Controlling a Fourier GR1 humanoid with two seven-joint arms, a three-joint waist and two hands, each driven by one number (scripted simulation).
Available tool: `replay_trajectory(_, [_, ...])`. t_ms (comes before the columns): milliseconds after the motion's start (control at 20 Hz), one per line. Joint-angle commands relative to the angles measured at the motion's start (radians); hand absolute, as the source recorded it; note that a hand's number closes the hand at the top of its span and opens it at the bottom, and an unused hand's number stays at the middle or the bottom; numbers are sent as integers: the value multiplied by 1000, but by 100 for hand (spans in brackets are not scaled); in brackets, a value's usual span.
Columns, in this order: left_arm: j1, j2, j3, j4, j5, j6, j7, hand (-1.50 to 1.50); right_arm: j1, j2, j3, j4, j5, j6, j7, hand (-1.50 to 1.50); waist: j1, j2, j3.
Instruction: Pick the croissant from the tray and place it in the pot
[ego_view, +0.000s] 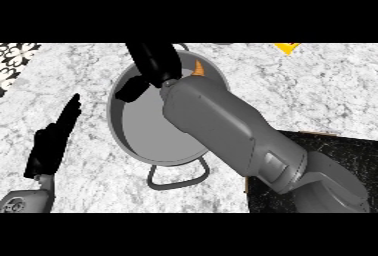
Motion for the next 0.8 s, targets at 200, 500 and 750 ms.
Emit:
replay_trajectory(200, [22,19,39,20,14,-8,-23,0,45,0,-156,-69,-254,-78,-183,-150,-21,-6,0])
replay_trajectory(500, [47,24,72,-18,28,-3,2,0,96,0,-174,-11,-368,88,-301,-150,-72,-19,1])
replay_trajectory(750, [97,44,96,-85,39,-17,58,0,153,-33,-238,-38,-368,223,-338,-150,-112,-32,3])
